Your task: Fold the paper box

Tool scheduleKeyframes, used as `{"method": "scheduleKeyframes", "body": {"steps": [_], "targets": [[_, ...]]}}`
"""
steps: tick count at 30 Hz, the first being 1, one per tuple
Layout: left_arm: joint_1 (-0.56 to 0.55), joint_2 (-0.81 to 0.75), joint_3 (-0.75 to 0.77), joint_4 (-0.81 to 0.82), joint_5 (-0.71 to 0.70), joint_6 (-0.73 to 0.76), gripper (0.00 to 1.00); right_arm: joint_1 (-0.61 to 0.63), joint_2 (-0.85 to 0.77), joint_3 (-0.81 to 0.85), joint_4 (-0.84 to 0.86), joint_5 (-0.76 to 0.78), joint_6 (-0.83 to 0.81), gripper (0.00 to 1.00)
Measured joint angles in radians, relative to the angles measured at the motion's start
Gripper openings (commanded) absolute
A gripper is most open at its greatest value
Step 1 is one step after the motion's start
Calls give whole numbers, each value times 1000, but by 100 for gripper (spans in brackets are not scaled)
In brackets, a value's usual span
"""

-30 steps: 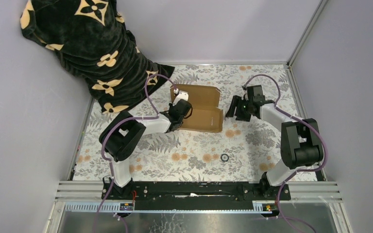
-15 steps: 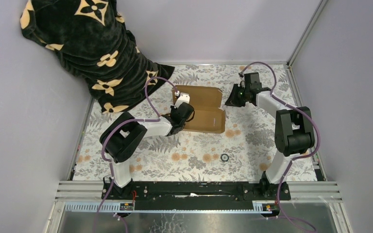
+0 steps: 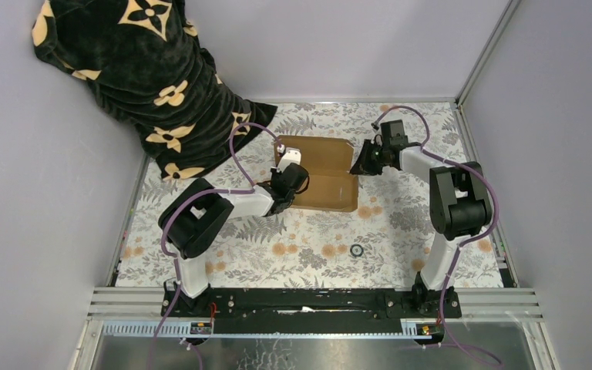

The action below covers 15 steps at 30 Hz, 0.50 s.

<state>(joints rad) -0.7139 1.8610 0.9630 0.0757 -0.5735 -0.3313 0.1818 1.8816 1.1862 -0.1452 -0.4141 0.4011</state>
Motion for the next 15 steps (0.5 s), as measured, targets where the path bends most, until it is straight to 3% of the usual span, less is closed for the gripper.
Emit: {"method": "scheduleKeyframes", "body": {"steps": [15], "targets": [[-13, 0, 0, -2, -11, -7, 16, 5, 12, -28, 24, 0, 0, 16]]}}
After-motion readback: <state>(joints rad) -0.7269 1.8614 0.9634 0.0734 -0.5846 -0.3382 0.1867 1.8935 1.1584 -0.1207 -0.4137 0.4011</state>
